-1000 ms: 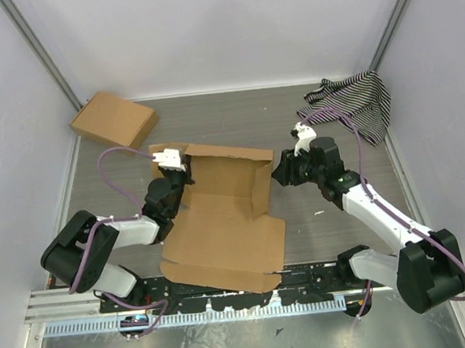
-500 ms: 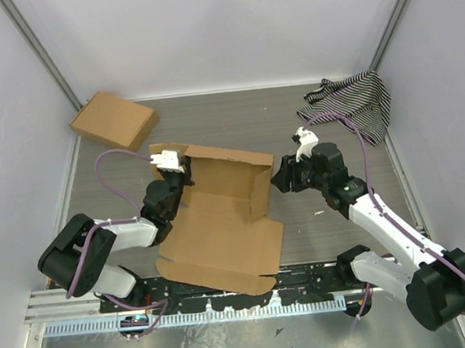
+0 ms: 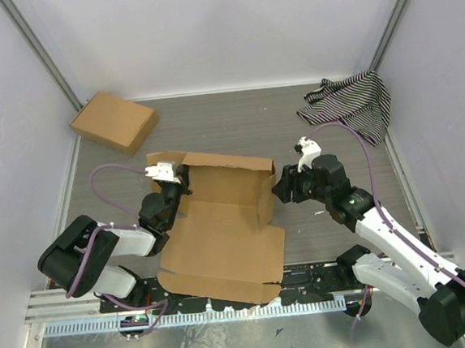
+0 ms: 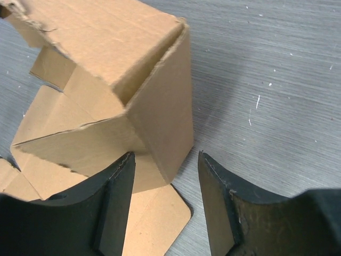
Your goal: Fold the paper box
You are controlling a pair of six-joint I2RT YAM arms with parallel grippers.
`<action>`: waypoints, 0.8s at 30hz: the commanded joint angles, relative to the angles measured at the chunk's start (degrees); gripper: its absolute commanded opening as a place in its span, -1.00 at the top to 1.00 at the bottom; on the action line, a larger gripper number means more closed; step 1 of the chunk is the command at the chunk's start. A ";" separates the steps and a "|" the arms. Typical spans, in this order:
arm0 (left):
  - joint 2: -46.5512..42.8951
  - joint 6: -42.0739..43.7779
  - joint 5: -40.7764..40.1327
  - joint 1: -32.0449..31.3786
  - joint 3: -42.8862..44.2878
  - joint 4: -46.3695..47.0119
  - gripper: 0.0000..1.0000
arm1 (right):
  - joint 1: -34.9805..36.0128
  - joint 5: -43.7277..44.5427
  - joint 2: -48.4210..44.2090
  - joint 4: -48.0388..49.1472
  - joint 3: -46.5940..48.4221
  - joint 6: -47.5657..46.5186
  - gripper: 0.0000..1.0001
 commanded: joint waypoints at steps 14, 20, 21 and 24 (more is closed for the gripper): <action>1.92 1.22 2.53 -1.55 -2.68 8.35 1.00 | 4.55 3.63 -5.72 1.24 -4.11 1.93 -0.32; 2.41 1.78 3.26 -1.70 -2.11 8.35 1.00 | 6.02 5.64 -1.89 5.88 -4.40 1.67 -0.37; 2.71 1.89 3.35 -1.81 -1.95 8.35 1.00 | 6.28 6.13 -1.35 6.24 -3.98 1.56 -0.37; 3.11 2.53 3.17 -2.00 -1.37 8.35 1.00 | 6.94 6.82 -0.75 6.98 -2.72 1.41 -0.39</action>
